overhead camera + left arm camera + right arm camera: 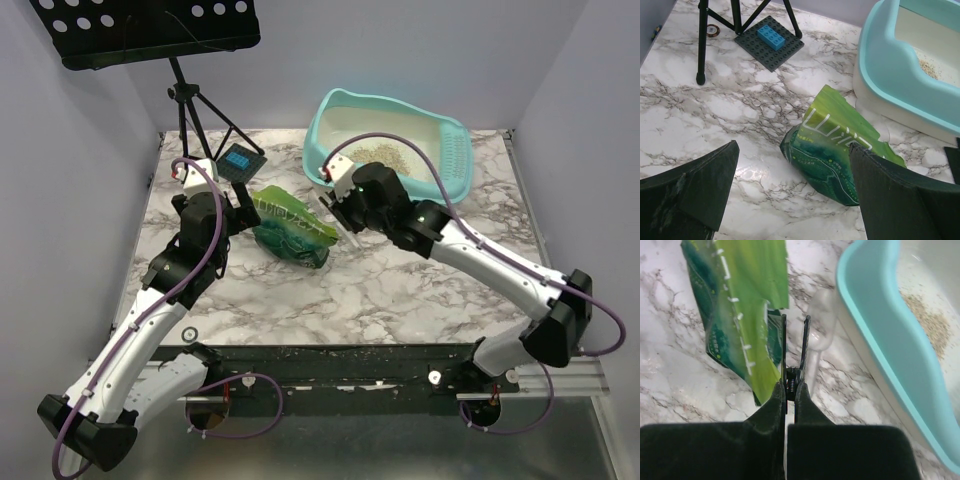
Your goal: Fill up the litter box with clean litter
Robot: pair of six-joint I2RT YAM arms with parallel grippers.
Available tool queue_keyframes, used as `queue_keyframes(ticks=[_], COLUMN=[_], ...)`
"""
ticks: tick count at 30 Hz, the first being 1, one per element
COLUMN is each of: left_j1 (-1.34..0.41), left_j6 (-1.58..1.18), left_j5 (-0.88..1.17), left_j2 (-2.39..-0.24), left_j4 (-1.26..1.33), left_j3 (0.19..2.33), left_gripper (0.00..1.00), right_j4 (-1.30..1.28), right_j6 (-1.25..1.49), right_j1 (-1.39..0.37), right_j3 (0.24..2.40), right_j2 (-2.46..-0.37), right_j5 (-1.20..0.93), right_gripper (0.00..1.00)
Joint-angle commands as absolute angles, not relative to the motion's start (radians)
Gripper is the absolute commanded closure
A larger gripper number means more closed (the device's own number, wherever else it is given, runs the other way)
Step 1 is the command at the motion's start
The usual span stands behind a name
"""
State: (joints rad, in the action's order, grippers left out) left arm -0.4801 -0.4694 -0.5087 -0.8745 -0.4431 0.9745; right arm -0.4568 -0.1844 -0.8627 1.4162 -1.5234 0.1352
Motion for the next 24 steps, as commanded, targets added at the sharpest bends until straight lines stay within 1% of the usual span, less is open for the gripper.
queue_keyframes(ticks=[1,4,7,12,14,24], left_j1=[-0.482,-0.482,-0.482,-0.482,-0.48,-0.48], left_j6=[-0.476,-0.476,-0.476,-0.476,-0.479,-0.486], left_j5=[-0.489,-0.479,-0.468,-0.459,-0.446,-0.403], left_j2=[-0.854,-0.854,-0.848,-0.851,-0.859,-0.861], left_j4=[-0.425,-0.426,-0.423,-0.416,-0.416,-0.413], left_j3=[0.969,0.973,0.969,0.962,0.965,0.962], left_gripper=[0.01,0.01,0.01,0.01,0.01,0.01], right_j4=[-0.494,-0.543,-0.609,-0.615,-0.6,-0.597], right_j6=[-0.112,-0.022,0.098,0.296,0.333,0.554], right_j1=[-0.853,-0.818,-0.731,-0.551,-0.497,-0.344], right_j3=[1.335,1.27,1.203,1.053,0.977,0.802], right_j2=[-1.393,-1.326,-1.279,-1.157,-1.12,-1.085], right_j5=[0.307,0.359,0.397,0.38,0.354,0.41], right_gripper=[1.0,1.0,0.99,1.0,1.0,1.0])
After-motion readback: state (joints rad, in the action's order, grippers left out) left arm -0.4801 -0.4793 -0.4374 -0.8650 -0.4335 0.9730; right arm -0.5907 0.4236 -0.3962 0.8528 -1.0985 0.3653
